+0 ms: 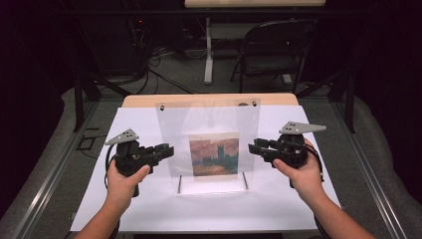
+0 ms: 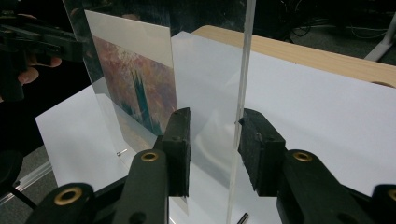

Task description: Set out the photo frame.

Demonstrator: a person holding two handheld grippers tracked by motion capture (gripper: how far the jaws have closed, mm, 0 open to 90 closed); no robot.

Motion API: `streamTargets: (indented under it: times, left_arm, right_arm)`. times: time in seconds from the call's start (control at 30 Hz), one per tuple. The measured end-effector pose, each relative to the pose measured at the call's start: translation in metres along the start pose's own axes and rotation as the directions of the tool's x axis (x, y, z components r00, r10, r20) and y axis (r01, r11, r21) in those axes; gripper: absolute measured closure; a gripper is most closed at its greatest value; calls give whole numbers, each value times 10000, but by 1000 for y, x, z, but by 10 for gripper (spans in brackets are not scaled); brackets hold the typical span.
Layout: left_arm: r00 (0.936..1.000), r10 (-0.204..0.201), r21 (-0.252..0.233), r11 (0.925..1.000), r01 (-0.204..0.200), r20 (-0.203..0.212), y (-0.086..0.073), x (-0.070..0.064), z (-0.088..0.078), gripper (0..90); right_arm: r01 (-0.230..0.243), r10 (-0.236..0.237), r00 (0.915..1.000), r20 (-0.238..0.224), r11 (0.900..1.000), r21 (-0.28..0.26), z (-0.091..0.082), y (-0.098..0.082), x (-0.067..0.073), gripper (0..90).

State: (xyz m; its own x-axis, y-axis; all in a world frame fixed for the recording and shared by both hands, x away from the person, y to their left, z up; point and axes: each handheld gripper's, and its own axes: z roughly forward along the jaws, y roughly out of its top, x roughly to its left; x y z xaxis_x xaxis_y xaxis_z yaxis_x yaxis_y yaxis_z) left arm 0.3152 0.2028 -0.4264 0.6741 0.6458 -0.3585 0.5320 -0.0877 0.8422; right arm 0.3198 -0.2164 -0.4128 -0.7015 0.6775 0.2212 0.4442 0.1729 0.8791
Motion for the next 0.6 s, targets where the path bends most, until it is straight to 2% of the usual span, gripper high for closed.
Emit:
streamTargets:
  times: [0.3,0.6]
  left_arm:
    - [9999,110,-93,9999,-109,95,-5,-5,-3,672]
    - [9999,116,-63,9999,-117,-46,-7,-6,-2,659]
  right_arm:
    - [-208,204,9993,-301,9997,-105,-4,-5,0,645]
    - [-102,93,9992,-391,9997,-231,-4,-7,0,621]
